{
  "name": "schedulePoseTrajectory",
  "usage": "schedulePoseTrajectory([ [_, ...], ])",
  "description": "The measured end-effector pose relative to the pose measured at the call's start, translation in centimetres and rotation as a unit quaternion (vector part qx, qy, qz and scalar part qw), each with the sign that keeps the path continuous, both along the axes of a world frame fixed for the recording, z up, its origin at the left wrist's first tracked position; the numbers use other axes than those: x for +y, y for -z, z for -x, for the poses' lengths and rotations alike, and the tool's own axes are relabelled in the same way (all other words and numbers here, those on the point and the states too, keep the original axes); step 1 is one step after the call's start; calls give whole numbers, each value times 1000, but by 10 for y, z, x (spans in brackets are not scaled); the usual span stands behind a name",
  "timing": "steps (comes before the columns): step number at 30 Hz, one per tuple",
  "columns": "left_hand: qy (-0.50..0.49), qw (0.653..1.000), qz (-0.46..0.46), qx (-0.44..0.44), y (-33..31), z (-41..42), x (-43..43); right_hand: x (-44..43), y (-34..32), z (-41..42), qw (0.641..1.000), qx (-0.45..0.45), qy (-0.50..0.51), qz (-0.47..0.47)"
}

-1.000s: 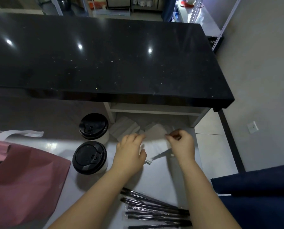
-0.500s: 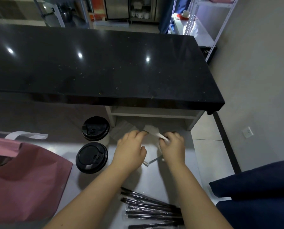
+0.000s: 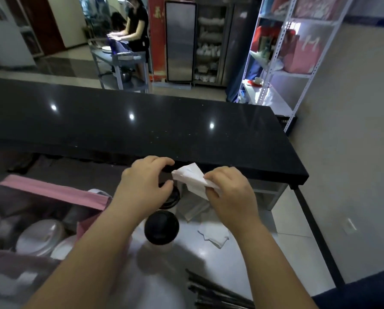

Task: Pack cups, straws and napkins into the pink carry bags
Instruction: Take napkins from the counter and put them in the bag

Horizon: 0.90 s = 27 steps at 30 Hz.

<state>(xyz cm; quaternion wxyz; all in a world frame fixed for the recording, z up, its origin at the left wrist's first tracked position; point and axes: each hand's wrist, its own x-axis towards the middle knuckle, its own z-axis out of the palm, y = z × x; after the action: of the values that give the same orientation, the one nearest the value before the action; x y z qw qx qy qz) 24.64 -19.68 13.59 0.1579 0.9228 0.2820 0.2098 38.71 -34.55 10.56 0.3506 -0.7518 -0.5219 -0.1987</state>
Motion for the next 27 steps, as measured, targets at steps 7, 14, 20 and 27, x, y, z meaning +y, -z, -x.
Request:
schedulePoseTrajectory([
  [7,-23,998,-63,0,-22,66,48,49,-33,57,997,-69,-36,4],
  [14,-13,999,-44,-7,-5,158,123,111,-53,139,994,-45,-25,-101],
  [20,61,994,85,-36,16,230,201,162,-68,217,994,-15,-34,-105],
  [27,172,981,81,26,31,243,244,188,-62,271,998,43,-25,-47],
])
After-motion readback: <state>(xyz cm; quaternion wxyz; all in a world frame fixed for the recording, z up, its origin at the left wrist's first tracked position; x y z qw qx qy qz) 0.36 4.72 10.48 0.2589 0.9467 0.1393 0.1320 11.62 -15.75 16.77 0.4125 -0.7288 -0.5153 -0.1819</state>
